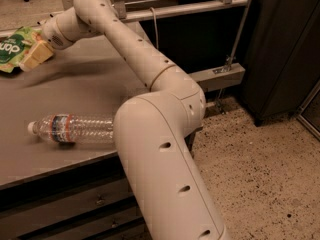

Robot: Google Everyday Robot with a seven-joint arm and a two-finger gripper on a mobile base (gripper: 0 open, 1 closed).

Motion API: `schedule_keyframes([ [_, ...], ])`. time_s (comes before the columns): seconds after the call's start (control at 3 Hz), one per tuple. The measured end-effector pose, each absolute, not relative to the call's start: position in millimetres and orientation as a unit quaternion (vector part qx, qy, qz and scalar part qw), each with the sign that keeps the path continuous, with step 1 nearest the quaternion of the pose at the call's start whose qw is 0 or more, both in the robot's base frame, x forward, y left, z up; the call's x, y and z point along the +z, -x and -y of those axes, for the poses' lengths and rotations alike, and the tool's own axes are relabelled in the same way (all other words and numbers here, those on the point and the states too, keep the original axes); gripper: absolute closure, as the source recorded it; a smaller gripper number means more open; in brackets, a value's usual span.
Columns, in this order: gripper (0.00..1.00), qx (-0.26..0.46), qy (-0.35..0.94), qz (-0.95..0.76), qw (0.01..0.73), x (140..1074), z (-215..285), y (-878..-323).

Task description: Move orange near green rice chip bag

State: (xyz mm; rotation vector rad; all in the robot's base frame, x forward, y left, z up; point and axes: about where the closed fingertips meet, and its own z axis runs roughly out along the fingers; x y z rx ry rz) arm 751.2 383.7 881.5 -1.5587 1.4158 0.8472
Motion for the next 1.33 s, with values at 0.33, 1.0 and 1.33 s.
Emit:
schedule_keyframes([
  [0.33,0.00,0.339,0.613,-0.573,0.425,881,-376,-755],
  [1.0,0.00,0.337,0.579,-0.600,0.438,883,-334,-767],
  [1.33,0.00,0.342,0.551,-0.612,0.453,887,-299,-774],
])
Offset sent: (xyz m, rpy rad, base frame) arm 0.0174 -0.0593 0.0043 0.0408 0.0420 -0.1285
